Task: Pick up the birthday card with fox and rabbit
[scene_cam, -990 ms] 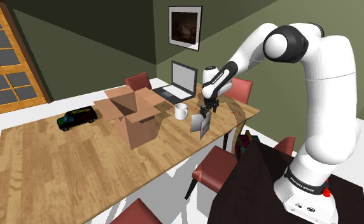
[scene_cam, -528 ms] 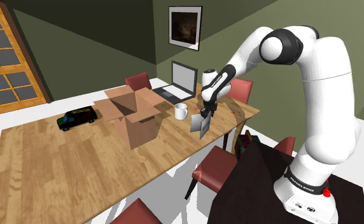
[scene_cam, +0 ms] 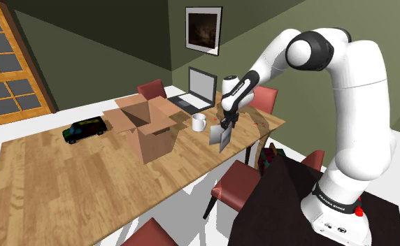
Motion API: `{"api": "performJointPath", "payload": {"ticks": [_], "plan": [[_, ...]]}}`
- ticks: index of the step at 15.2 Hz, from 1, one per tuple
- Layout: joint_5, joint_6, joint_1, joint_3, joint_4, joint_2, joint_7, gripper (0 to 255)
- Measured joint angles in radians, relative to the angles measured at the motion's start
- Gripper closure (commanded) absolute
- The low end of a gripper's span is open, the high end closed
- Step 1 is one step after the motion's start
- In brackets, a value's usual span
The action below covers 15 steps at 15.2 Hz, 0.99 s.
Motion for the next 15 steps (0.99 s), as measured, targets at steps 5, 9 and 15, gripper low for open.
{"api": "performJointPath", "payload": {"ticks": [5,9,15], "plan": [[-0.002,-0.044,0.002,-0.002,-0.004,-0.047,-0.006,255],[-0.003,-0.087,0.004,-0.003,0.000,-0.087,-0.010,255],[-0.004,-0.149,0.008,-0.005,0.007,-0.143,-0.016,255]]}}
